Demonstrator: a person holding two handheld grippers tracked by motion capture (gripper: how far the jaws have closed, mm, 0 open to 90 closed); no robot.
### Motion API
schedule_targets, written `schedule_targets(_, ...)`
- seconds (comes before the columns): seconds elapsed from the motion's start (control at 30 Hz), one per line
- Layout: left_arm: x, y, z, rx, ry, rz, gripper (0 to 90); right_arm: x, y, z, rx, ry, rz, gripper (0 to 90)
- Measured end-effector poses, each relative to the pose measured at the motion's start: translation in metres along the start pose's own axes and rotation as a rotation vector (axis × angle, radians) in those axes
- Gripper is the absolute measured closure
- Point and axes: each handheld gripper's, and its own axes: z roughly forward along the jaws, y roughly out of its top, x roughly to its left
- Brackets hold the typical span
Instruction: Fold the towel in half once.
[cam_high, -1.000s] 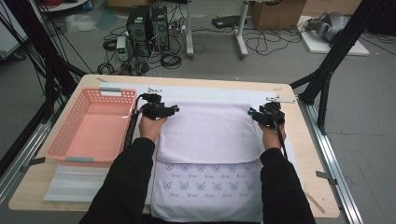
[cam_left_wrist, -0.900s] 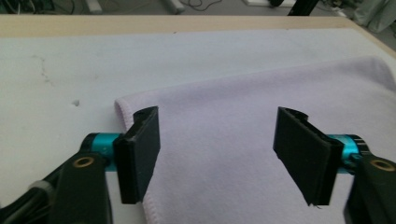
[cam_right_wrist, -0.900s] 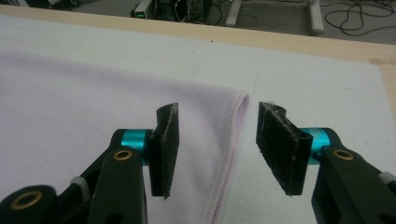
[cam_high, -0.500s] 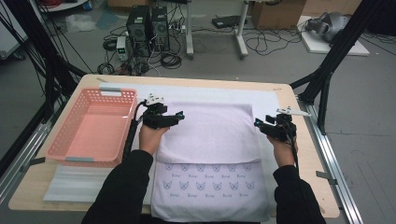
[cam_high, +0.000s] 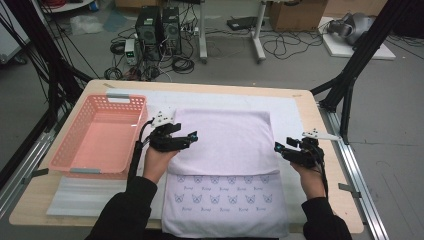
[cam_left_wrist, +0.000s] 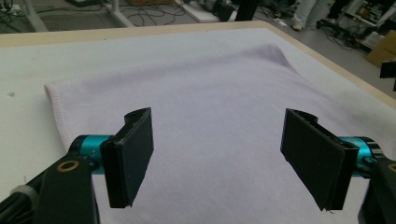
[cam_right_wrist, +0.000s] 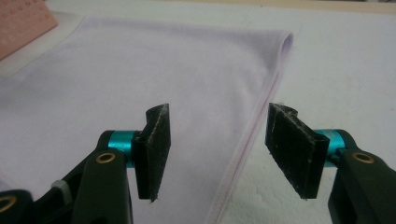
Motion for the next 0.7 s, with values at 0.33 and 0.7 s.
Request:
schedule_targets(0.33, -0.008, -0.013, -0.018, 0.027, 0.001, 0.031, 22.8, 0.01, -0.015, -0.014, 0.023, 0.009, -0.003, 36.9)
schedule_targets(0.7, -0.022, -0.034, -0.038, 0.083, -0.023, 0.12, 26.0, 0.019, -0.034, -0.024, 0.051, 0.019, -0.047, 48.9)
